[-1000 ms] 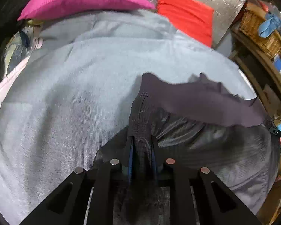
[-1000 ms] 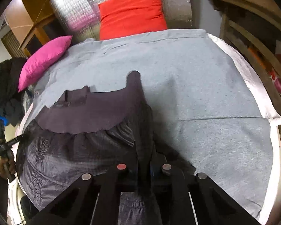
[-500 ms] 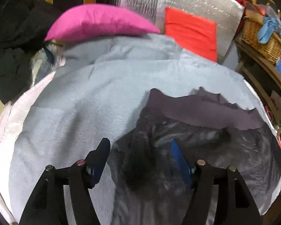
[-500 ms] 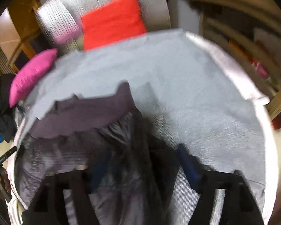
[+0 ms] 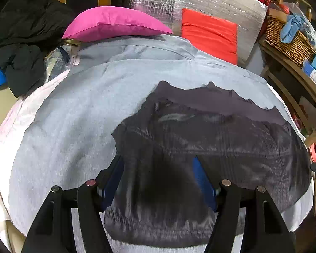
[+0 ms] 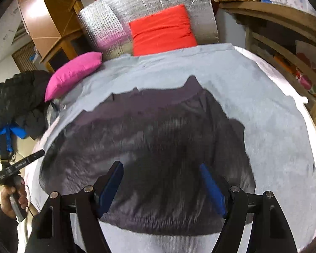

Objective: Fold large clothes

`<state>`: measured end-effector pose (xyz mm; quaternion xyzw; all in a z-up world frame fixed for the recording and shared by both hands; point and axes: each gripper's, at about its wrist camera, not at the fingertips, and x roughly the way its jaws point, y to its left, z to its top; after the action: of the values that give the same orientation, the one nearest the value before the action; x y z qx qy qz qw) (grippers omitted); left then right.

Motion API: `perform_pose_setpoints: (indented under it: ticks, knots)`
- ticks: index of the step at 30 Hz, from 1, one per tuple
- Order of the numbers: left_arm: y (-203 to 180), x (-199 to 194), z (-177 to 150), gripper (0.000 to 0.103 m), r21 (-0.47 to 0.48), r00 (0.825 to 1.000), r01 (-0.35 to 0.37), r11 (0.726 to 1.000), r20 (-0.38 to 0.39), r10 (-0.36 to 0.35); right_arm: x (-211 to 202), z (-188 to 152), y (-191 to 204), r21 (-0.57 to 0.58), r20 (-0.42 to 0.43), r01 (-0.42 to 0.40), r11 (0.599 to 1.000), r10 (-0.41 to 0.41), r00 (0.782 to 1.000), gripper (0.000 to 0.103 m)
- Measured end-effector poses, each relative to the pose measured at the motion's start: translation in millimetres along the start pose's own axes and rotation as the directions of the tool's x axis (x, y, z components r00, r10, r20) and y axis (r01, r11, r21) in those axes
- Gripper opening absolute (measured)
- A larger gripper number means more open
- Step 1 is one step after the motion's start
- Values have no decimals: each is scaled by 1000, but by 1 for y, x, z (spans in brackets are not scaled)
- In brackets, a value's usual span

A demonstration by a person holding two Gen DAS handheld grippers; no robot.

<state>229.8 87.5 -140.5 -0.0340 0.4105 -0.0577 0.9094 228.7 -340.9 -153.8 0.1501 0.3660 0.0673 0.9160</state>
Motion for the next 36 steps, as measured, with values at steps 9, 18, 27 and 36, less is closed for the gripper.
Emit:
perform_pose_setpoints:
  ticks: [9,18,27,36]
  knots:
    - [-5,-11,-10,69,-2,1000,7,1000,15,-7,-1,-15,-22,57,9,47,997,-47,999,78]
    - [-8,30,-37,69,46,997,-58,997,-54,61,17,-25,-42,63,-31,83,995,-81,996,78]
    - [-51,-1,-15,70,97,998,-34,995,56,28,-2,-4,-12,48,32,62,997,-64,997,78]
    - [-126,38,-20,71,197,999,-35,980,29,30,45,17,35,-63,-4,113,992,-113,994,78]
